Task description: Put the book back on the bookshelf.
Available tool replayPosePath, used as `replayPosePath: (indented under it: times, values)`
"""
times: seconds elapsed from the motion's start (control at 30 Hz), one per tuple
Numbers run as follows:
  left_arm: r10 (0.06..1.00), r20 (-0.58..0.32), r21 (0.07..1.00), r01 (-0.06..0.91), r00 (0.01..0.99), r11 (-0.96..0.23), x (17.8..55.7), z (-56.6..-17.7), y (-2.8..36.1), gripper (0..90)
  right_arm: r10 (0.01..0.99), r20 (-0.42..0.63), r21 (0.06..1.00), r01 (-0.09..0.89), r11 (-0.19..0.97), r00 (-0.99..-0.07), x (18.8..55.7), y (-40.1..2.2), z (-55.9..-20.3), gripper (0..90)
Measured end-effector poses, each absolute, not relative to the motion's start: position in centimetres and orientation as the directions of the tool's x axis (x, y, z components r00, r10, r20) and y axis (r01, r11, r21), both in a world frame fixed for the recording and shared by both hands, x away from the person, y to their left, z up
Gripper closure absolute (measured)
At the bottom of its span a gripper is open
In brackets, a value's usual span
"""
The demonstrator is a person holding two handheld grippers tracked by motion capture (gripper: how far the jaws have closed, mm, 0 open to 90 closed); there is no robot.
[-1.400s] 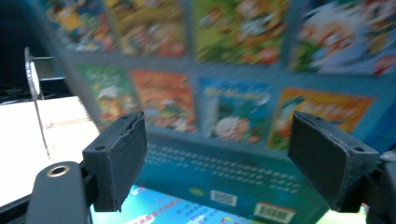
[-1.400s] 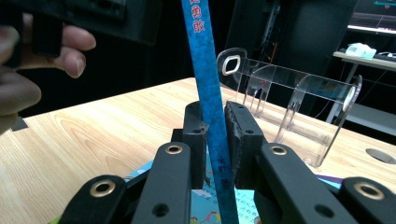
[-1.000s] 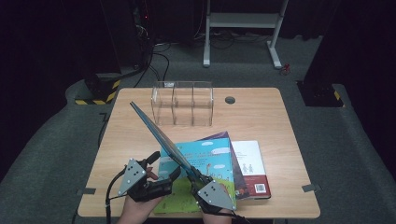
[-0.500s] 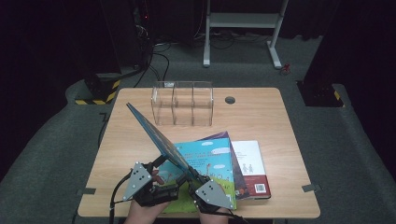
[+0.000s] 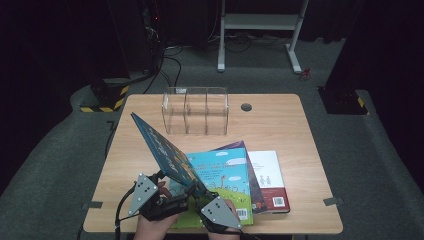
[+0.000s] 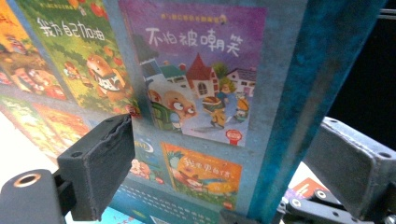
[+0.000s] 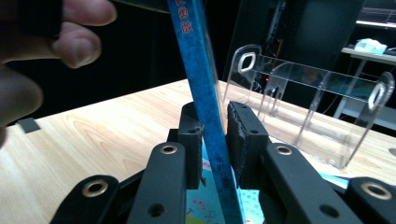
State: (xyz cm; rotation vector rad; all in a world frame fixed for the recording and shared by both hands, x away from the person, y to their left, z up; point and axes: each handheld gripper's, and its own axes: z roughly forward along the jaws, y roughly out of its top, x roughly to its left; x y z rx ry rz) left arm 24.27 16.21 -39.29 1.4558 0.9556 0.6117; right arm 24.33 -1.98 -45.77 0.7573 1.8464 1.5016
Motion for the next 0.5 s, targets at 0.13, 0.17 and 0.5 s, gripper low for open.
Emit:
replayPosePath:
  times: [0.13,0.17,0.5]
  values:
    - [0.849,-0.164,0.977,0.204,0.503,0.069,24.42,-39.24,16.42,10.4,0.748,-0.116,0.981,0.042,0.189,-0.654,24.09,-1.61,-45.79,74.4]
    - [0.851,-0.166,0.976,0.205,0.498,0.071,24.43,-39.24,16.46,10.5,0.745,-0.118,0.981,0.040,0.191,-0.657,24.06,-1.56,-45.80,74.2]
    - [0.865,-0.147,0.980,0.192,0.480,0.060,24.46,-39.29,16.66,14.9,0.716,-0.096,0.983,0.049,0.179,-0.692,23.92,-1.32,-45.92,70.8]
